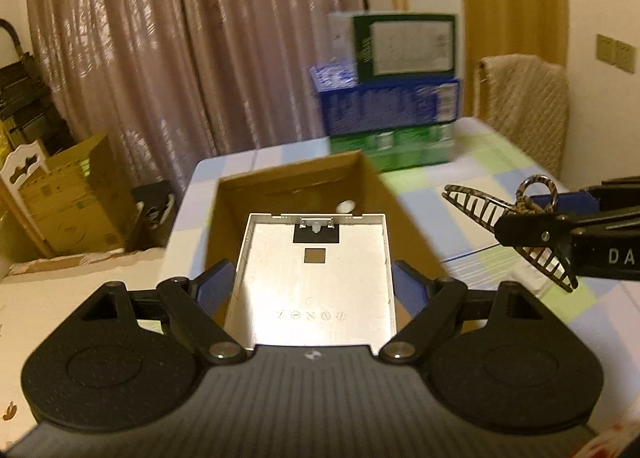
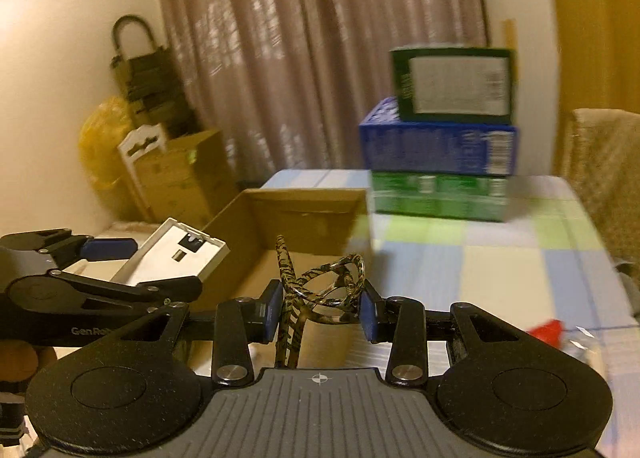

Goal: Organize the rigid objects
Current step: 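Carry the tray into the cardboard box and release it with the left gripper while the right carries the clip, then open the right gripper over the box to drop the leopard-print claw clip, then move both grippers back from the box to the items on the table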

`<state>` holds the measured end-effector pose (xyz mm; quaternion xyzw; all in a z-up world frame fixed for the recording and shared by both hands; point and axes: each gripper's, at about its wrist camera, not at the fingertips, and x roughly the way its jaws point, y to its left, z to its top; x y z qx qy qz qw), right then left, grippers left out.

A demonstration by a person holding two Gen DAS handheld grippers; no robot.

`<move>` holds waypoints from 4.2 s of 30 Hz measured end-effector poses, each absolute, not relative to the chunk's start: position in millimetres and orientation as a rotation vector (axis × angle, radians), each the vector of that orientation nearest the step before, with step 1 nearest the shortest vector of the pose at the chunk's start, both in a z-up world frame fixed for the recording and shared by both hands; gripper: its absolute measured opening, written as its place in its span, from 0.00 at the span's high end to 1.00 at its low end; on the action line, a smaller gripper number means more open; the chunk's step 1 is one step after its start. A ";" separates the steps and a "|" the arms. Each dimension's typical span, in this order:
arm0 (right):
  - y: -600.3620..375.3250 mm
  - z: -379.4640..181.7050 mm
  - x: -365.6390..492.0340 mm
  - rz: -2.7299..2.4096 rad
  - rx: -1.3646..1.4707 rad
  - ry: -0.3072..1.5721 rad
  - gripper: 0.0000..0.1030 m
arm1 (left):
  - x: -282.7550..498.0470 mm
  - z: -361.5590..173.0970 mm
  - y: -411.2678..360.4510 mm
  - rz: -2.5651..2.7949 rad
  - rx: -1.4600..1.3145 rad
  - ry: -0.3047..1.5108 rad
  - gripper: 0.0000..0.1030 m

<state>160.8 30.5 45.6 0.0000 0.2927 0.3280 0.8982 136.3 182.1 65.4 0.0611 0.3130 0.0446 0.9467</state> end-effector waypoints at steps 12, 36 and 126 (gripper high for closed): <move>91.7 12.0 211.5 0.696 -0.049 0.685 0.65 | 186.5 19.6 216.7 0.074 0.185 0.736 0.20; 92.6 8.8 229.6 0.668 -0.007 0.685 0.65 | 221.8 15.1 234.3 0.072 0.191 0.719 0.19; -221.0 -6.4 147.7 0.282 0.115 0.712 0.29 | 148.2 -22.6 -21.8 -0.211 0.030 0.712 0.08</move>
